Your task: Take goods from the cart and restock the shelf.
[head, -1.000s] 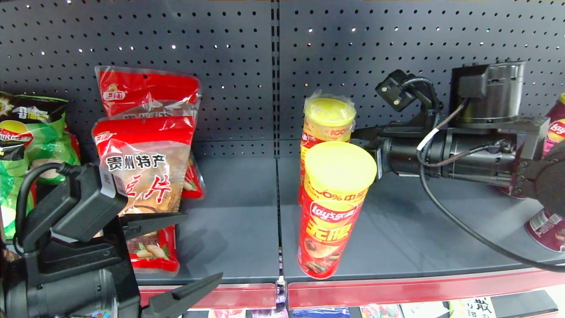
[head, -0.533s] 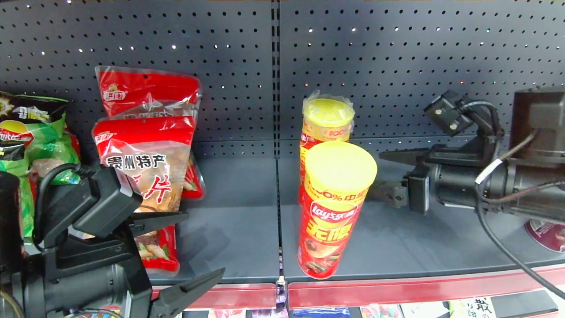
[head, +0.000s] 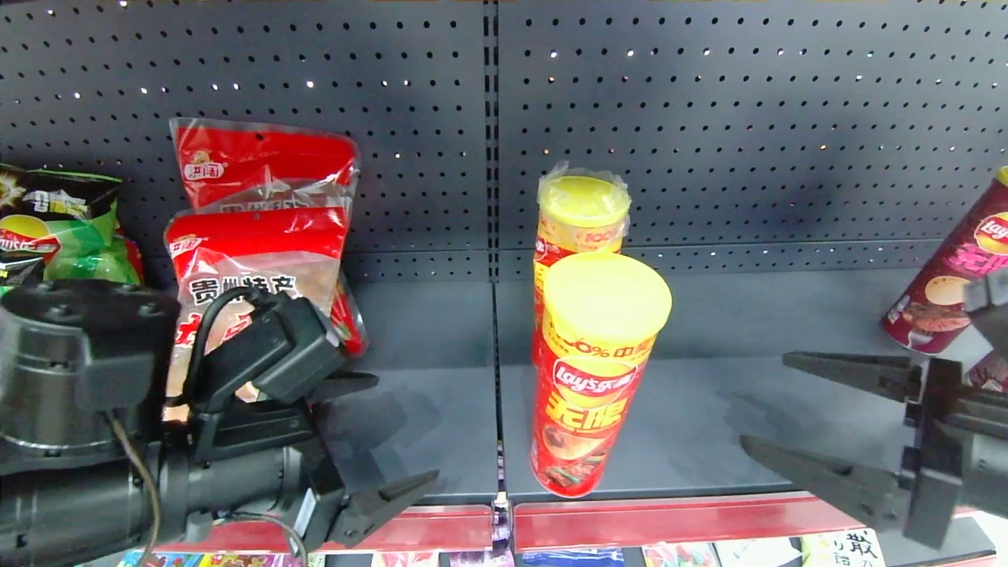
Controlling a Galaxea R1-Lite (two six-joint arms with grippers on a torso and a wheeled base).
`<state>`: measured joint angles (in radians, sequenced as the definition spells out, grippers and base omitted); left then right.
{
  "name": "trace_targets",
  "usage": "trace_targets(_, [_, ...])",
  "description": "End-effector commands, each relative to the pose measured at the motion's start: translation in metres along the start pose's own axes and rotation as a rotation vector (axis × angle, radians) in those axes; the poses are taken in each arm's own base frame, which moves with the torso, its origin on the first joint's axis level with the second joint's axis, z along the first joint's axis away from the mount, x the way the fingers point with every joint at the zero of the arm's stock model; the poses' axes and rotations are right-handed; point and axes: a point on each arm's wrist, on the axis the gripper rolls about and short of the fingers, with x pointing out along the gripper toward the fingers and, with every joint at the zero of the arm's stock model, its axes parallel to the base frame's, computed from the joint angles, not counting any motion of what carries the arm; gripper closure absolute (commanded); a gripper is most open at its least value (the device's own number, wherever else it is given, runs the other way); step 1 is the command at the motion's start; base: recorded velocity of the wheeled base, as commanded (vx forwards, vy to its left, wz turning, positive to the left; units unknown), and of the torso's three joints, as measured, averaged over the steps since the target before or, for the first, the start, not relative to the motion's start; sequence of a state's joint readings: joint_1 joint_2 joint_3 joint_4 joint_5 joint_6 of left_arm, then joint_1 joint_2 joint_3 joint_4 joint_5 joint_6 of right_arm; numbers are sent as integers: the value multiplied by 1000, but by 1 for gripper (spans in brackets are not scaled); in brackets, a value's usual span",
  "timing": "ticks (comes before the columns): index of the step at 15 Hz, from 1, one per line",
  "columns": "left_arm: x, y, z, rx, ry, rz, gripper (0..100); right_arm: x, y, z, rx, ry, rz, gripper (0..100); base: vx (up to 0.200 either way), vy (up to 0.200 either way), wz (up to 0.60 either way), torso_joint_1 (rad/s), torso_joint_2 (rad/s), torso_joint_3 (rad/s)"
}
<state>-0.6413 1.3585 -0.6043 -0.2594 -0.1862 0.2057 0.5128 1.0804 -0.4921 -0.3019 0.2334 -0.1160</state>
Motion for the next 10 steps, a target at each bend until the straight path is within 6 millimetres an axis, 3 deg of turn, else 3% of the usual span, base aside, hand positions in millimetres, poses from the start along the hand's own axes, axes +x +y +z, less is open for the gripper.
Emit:
trace_targets(1, [32, 0, 7, 10, 49, -38, 0, -43, 13, -17, -25, -101, -6, 0, 0, 0, 0, 0, 0, 0])
trace_targets(4, [52, -1, 16, 23, 56, -54, 0, -54, 15, -24, -30, -128, -25, 0, 0, 0, 0, 0, 0, 0])
trace_targets(10, [75, 0, 22, 26, 76, -59, 0, -55, 15, -21, -29, -141, -31, 0, 0, 0, 0, 0, 0, 0])
